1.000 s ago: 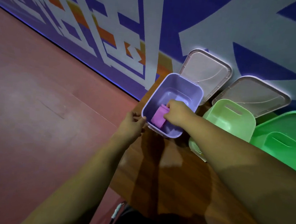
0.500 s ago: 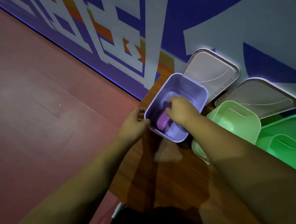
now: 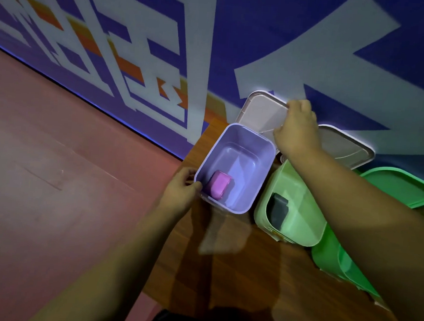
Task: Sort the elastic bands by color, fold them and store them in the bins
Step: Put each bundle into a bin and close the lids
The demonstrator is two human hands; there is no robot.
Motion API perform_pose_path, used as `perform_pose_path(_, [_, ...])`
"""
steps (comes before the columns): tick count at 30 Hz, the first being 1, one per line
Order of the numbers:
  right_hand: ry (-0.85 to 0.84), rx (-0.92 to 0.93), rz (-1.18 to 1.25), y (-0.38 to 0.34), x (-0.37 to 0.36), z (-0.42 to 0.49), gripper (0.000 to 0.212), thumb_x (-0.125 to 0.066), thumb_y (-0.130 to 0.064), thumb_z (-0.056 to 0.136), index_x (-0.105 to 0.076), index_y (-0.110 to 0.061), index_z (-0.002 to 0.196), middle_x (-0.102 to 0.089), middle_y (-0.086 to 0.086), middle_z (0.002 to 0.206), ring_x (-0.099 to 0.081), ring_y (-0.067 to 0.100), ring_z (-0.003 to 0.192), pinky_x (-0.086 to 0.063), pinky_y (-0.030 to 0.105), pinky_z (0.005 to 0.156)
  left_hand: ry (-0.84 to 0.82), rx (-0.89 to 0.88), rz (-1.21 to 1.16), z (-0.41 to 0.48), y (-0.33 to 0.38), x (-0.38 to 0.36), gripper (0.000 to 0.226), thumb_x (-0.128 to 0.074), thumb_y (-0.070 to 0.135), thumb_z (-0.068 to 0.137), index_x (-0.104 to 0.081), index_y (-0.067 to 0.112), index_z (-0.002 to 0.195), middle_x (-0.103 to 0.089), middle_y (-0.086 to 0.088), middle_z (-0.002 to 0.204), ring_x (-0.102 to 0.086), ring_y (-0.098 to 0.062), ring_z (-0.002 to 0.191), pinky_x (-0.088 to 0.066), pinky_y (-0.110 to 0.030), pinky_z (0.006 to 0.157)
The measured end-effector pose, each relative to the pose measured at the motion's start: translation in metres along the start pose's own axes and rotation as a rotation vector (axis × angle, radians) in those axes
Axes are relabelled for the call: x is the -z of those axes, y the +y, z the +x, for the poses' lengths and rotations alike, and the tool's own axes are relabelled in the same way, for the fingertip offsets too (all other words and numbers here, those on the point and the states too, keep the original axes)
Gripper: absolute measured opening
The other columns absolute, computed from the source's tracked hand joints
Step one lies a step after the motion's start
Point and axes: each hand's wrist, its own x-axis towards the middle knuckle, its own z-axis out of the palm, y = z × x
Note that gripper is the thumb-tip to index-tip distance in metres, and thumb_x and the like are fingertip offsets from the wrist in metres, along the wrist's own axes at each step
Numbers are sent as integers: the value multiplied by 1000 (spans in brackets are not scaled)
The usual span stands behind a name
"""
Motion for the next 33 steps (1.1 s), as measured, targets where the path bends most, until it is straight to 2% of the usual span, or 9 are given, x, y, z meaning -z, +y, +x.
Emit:
perform_pose_path(4, [56,12,-70,-1,1,2,32,-58,-4,96,-67,-6,127,-52,23,129,-53,48,114,-49,54,98,-30,-6,2,-3,1,1,38,-60,13,91,-70,35,121,-75,12,106,-71,-6,94,-50,-19,71])
perform_pose_path(8, [95,116,-111,-6,8,-9,25,-60,-17,104,-78,-13,121,-58,15,121,-56,39,109,-51,49,92,-63,3,-16,-6,-6,6,39,-62,15,92,-70,39,122,-76,12,108,-72,-7,95,-56,-25,77])
perform_pose_path(12, [163,161,-24,-16,25,-28,21,-62,-18,99,-78,-16,111,-61,10,114,-54,35,106,-49,45,90,-101,31,-65,-6,-10,6,41,-63,26,86,-67,43,123,-75,12,113,-72,-15,92,-56,-33,80])
perform_pose_path(17, [-41,330,80,-25,22,-83,15,-71,-20,86,-79,-19,99,-62,7,105,-60,35,97,-56,44,83,-58,68,-149,0,-11,-2,37,-59,11,91,-72,31,118,-78,-4,104,-71,-19,78,-59,-35,71])
perform_pose_path(20, [-147,374,20,-27,-1,-121,15,-71,-23,87,-73,-21,102,-61,4,105,-60,34,94,-53,43,79,-50,153,-222,0,-5,-3,31,-54,6,98,-74,18,119,-77,-13,100,-73,-26,78,-63,-45,81])
perform_pose_path(23, [-218,394,19,-27,-19,-148,20,-70,-26,92,-68,-23,111,-62,2,110,-58,31,100,-50,42,84,-16,228,-286,-7,8,1,29,-48,11,103,-74,12,118,-75,-9,109,-79,-32,91,-65,-41,78])
perform_pose_path(26, [-293,414,20,-27,-31,-168,16,-63,-25,99,-65,-23,115,-61,0,114,-56,25,103,-50,40,88,5,181,-197,-13,12,0,34,-45,38,109,-71,18,116,-73,-3,110,-75,-29,95,-61,-38,79])
perform_pose_path(28, [-324,418,9,-26,-38,-177,18,-61,-21,100,-64,-22,119,-61,1,117,-56,25,105,-49,40,91,3,119,-81,-12,10,-2,31,-52,49,106,-68,24,116,-71,1,110,-72,-24,97,-62,-42,84])
perform_pose_path(33, [-369,422,50,-18,-48,-182,18,-61,-21,103,-64,-22,121,-61,1,119,-56,25,107,-48,38,91,42,37,34,-9,3,-6,18,-67,36,98,-71,26,112,-77,5,93,-76,-22,89,-63,-35,71])
